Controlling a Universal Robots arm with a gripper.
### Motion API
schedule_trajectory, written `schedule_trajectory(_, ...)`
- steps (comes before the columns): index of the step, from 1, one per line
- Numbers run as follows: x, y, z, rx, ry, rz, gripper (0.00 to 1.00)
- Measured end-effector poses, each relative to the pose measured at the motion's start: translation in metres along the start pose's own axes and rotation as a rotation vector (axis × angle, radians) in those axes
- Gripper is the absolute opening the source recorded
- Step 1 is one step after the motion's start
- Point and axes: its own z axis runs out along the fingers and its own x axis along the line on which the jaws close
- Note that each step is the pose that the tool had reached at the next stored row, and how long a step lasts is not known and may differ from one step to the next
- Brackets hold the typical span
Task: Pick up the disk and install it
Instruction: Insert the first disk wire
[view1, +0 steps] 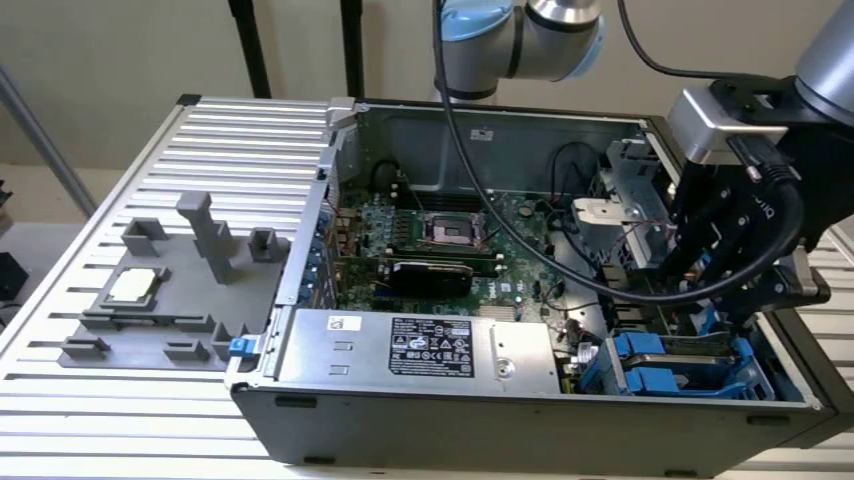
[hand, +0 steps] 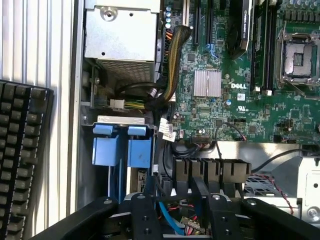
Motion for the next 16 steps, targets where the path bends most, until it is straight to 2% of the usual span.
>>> schedule_trajectory(3, 0.0, 0.0001, -0.007, 0.0001, -0.0071, 0.0, 0.42)
schedule_trajectory(7, -0.001, -0.0074, -0.0145, 0.0003, -0.0235, -0.001, 0.42)
schedule_trajectory(10, -0.001, -0.0196, -0.0189, 0.0005, -0.0432, -0.002, 0.42)
schedule_trajectory(15, -0.001, -0.0423, -0.0242, 0.0009, -0.082, -0.004, 0.42)
schedule_trajectory(16, -0.001, -0.0464, -0.0244, 0.001, -0.087, -0.005, 0.42)
